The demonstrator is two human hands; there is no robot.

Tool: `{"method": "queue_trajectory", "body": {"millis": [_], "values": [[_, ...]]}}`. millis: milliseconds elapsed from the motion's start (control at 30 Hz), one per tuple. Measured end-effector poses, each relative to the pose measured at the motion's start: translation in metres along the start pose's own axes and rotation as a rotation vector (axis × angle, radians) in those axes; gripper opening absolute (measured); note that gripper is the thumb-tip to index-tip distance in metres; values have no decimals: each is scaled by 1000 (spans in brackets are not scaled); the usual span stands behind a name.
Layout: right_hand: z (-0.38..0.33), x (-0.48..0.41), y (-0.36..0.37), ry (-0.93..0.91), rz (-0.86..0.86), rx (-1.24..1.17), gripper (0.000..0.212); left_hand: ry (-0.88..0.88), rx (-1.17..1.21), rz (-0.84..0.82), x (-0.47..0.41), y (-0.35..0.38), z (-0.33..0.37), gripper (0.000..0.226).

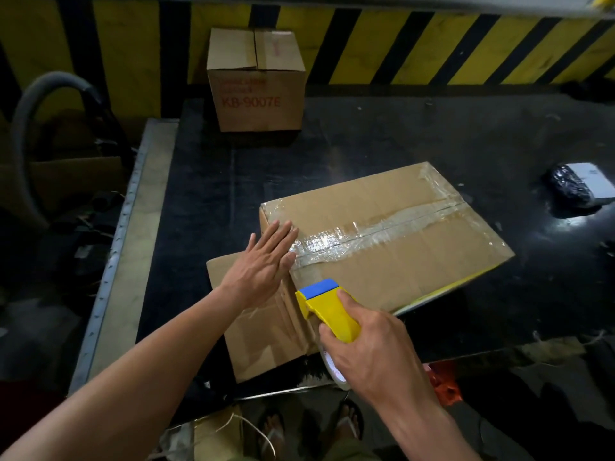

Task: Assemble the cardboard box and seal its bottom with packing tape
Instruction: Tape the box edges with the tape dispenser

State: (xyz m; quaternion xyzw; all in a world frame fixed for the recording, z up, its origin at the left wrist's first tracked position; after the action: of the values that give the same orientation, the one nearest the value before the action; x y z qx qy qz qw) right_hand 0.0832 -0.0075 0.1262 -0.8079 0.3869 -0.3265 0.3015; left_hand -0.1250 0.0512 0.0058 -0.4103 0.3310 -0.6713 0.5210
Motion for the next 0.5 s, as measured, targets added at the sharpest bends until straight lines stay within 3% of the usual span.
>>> {"method": "queue_trajectory", "body": {"millis": [367, 500], "values": [[28, 38, 7, 71, -27, 5, 61, -8, -33, -24, -5, -1, 4, 56], [27, 38, 16, 66, -9, 48, 64, -93, -91, -10, -7, -16, 19, 57]]}}
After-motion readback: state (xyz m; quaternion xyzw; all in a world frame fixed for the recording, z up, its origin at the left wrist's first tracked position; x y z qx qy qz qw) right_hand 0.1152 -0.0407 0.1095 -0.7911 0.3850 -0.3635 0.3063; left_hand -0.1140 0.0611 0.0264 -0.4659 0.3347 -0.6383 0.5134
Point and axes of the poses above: each hand's wrist, its own x-axis away from the middle knuckle, its own y-axis out of the palm, z = x × y, the point moved 10 cm from there along -x, towards the middle knuckle, and after that the axes turned 14 degrees about -z, right-handed, at the moved point
